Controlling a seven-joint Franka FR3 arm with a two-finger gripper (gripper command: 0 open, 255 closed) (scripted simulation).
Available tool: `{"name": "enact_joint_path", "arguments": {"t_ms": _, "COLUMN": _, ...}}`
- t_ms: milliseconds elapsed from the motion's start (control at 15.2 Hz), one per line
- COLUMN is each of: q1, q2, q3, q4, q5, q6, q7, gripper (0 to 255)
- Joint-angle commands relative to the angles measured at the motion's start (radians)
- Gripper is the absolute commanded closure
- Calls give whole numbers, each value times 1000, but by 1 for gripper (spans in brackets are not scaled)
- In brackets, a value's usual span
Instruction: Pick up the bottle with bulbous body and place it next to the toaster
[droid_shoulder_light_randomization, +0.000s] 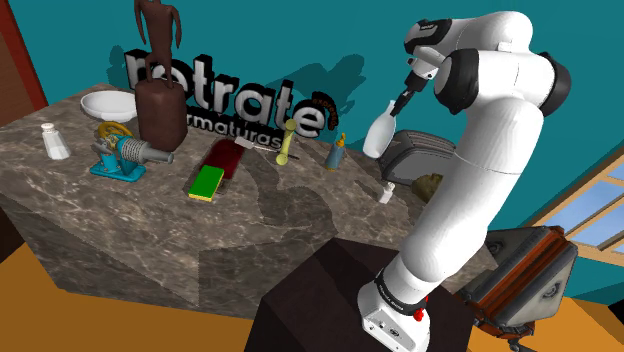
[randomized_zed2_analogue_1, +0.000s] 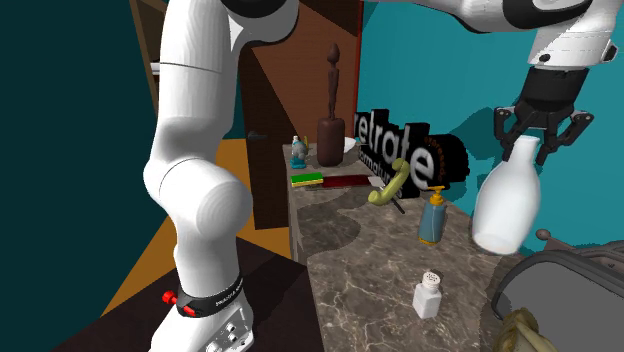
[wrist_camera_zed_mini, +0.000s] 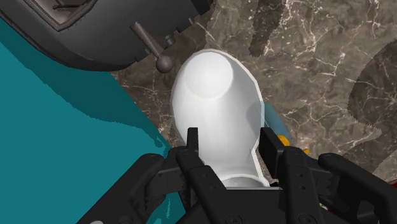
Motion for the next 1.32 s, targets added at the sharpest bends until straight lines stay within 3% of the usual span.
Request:
{"name": "enact_joint_path", "arguments": {"t_ms": 0, "q1": 2, "q2": 2, "q3": 2, "q4": -27, "q5": 4, "q6": 29, "q7": -5, "gripper": 255}}
{"name": "enact_joint_path", "arguments": {"t_ms": 990, "q1": -3, "q2": 49, "q3": 23, "q4": -184, "q5": 59, "q6": 213, "q7": -58, "gripper": 255}}
{"name": "enact_joint_path", "arguments": {"t_ms": 1254, "q1": -3, "q2": 49, "q3": 23, "q4": -184, "q5": 59, "q6": 213, "q7": -58, "gripper": 255}}
